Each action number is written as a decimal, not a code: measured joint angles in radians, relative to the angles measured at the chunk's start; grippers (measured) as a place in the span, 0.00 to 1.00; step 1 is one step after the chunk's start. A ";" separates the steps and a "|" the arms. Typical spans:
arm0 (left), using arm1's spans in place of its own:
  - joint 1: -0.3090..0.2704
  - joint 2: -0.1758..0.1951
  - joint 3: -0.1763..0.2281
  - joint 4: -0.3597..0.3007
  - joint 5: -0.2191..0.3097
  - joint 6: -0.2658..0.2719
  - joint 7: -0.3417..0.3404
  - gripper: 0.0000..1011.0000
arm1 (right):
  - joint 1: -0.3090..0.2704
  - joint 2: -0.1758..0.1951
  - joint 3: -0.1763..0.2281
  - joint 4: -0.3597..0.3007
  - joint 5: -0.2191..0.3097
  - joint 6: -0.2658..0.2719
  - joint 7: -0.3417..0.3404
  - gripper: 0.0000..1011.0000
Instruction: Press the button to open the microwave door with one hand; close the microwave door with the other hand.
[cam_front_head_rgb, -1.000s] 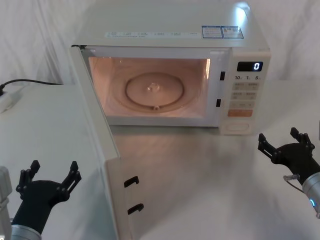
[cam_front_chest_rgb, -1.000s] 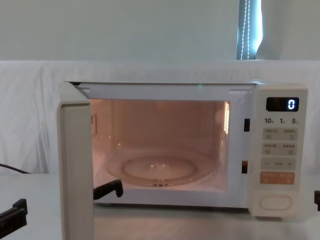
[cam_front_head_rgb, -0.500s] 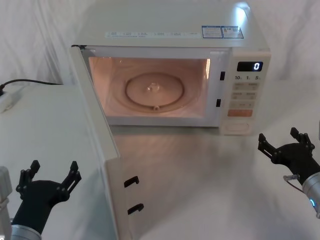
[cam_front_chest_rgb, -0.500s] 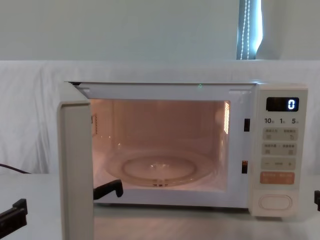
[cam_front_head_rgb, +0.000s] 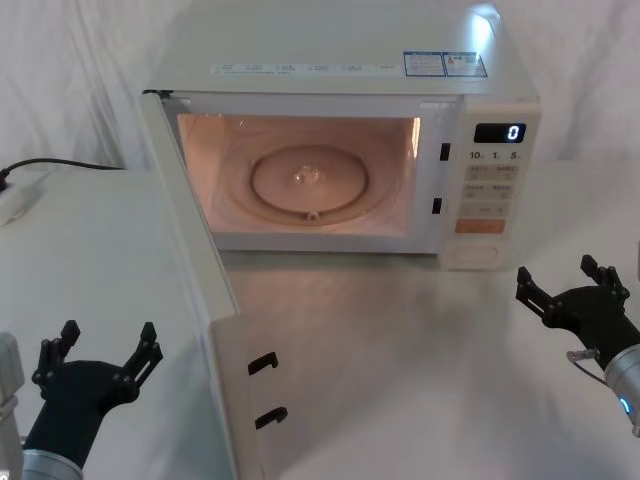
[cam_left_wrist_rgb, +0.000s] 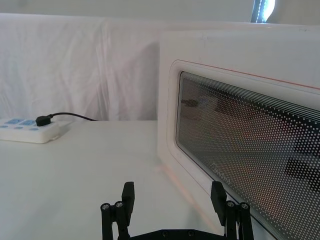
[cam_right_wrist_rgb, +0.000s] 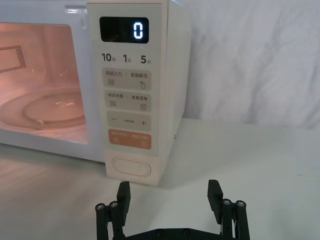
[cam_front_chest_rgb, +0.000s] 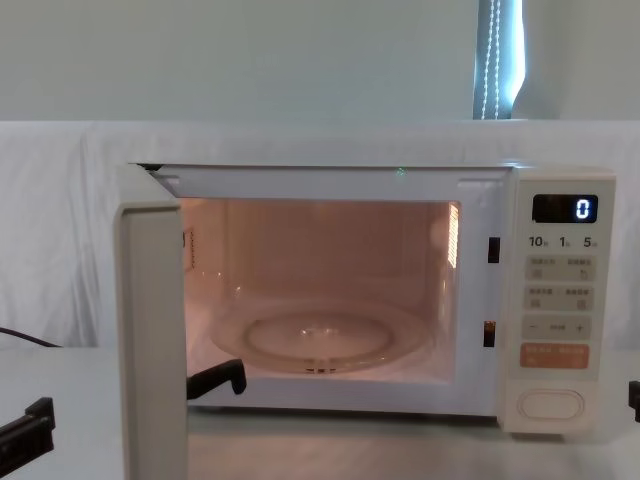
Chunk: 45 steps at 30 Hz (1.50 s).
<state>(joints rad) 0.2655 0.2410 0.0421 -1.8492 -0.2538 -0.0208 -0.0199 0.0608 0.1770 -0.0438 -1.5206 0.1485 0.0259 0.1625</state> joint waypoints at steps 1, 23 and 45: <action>0.000 0.000 0.000 0.000 0.000 0.000 0.000 0.99 | 0.000 0.000 0.000 0.000 0.000 0.000 0.000 0.99; 0.000 0.000 0.000 0.000 0.000 0.000 0.000 0.99 | 0.000 0.000 0.000 0.000 0.000 0.000 0.000 0.99; 0.000 0.000 0.000 0.000 0.000 0.000 0.000 0.66 | 0.000 0.000 0.000 0.000 0.000 0.000 0.000 0.99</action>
<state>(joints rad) 0.2655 0.2409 0.0421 -1.8492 -0.2538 -0.0208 -0.0199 0.0608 0.1771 -0.0437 -1.5206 0.1485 0.0259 0.1625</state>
